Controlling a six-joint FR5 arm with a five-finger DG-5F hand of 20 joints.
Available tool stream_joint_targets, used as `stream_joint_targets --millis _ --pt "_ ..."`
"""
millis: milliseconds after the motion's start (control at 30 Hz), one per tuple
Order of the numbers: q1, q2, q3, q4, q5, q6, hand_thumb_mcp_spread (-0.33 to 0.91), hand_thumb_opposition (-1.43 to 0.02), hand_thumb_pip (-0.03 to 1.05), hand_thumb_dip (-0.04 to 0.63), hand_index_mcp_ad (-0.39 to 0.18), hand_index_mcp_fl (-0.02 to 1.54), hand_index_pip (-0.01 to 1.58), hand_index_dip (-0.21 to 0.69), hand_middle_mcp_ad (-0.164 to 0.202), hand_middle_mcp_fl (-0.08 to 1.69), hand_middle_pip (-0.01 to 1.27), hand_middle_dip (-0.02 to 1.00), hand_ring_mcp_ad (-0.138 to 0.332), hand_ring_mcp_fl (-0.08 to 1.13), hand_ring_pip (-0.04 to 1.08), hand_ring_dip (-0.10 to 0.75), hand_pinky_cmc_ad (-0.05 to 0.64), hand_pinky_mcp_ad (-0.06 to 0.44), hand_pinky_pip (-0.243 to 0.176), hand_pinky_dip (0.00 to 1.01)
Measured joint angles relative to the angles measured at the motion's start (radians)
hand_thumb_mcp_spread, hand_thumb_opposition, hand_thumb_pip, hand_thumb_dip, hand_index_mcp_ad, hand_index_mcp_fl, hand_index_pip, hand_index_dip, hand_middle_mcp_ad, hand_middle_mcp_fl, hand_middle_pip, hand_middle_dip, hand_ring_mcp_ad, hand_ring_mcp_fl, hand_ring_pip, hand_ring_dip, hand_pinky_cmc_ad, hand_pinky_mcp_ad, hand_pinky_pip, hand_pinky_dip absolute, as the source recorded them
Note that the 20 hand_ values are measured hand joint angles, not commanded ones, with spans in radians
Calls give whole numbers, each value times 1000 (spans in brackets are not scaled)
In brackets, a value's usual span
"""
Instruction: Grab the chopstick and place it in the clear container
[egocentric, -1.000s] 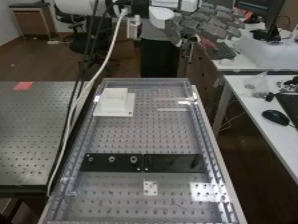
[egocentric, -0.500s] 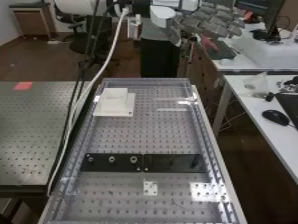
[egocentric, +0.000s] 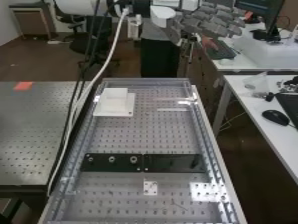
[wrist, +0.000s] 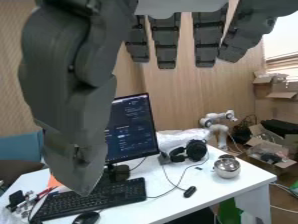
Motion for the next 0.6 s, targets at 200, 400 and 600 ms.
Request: stream_joint_targets --millis 200,400,600 --pt "3 -1 4 -2 4 0 178 -1126 557 94 51 82 117 -37 134 44 178 51 248 94 101 -35 312 227 -138 150" --pt "4 -3 7 -6 3 0 164 -1126 559 94 51 82 117 -33 134 44 178 51 248 94 101 -35 297 227 -138 150" --pt "7 -4 7 -4 6 1 164 -1126 559 94 51 82 117 -33 134 44 178 51 246 94 101 -35 297 227 -140 150"
